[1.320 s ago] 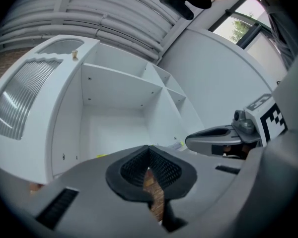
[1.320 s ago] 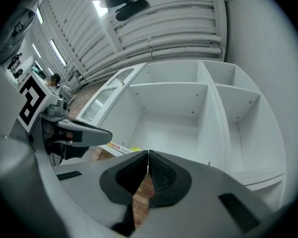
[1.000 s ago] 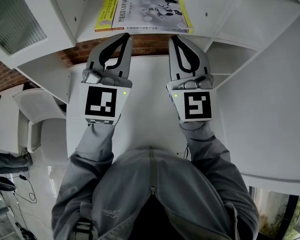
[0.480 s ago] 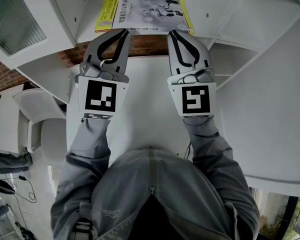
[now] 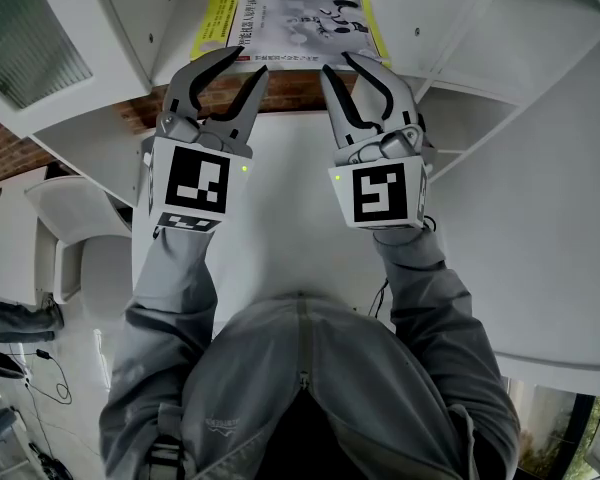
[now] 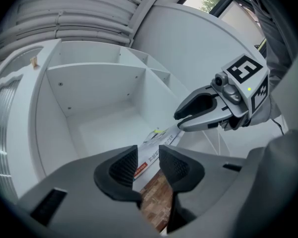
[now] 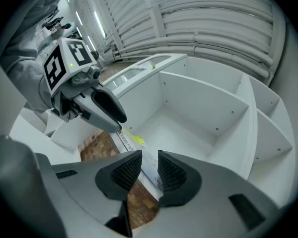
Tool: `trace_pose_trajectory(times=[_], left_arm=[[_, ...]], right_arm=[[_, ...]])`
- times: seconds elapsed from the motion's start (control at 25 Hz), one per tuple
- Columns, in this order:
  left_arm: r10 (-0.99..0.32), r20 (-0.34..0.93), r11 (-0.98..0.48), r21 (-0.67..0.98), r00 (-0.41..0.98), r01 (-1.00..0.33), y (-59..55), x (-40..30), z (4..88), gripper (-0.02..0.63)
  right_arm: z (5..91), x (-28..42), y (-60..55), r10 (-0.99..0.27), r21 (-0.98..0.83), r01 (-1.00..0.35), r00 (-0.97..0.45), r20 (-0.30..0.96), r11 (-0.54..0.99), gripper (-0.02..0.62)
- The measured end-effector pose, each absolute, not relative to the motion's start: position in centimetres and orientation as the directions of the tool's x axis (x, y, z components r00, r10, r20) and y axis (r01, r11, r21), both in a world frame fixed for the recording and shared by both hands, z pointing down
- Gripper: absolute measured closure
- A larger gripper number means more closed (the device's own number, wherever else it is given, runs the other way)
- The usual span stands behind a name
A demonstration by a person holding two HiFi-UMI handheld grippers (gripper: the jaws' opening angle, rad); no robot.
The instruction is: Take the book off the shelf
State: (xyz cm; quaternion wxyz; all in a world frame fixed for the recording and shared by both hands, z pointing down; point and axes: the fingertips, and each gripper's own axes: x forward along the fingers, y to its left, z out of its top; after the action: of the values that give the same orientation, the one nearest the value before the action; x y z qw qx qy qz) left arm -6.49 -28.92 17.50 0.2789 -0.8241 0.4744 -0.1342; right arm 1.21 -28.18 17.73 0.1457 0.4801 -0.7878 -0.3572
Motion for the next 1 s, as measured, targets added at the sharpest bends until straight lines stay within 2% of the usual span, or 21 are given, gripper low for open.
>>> trace_pose_trajectory(times=[0.28, 0.72, 0.84, 1.0], left_arm=[[-0.862, 0.0, -0.388, -0.642, 0.506, -0.661, -29.4, -6.4, 17.9, 0.436], [-0.847, 0.032, -0.416, -0.662, 0.531, -0.624, -29.6, -6.2, 18.3, 0.434], [-0.847, 0.037, -0.415, -0.669, 0.53, -0.617, -29.5, -6.0, 18.3, 0.434], [-0.847, 0.042, -0.416, -0.673, 0.53, -0.612, -29.4, -6.0, 18.4, 0.434]], right_arm=[[18.2, 0.8, -29.0, -0.87, 0.807, -0.526, -0.491, -0.032, 0.267, 0.454], [19.7, 1.3, -31.2, -0.895, 0.921, -0.294, -0.432, 0.111, 0.256, 0.446], [19.8, 1.2, -31.4, -0.895, 0.934, -0.25, -0.426, 0.132, 0.257, 0.454], [20.4, 0.9, -31.5, -0.891, 0.941, -0.197, -0.419, 0.172, 0.275, 0.503]])
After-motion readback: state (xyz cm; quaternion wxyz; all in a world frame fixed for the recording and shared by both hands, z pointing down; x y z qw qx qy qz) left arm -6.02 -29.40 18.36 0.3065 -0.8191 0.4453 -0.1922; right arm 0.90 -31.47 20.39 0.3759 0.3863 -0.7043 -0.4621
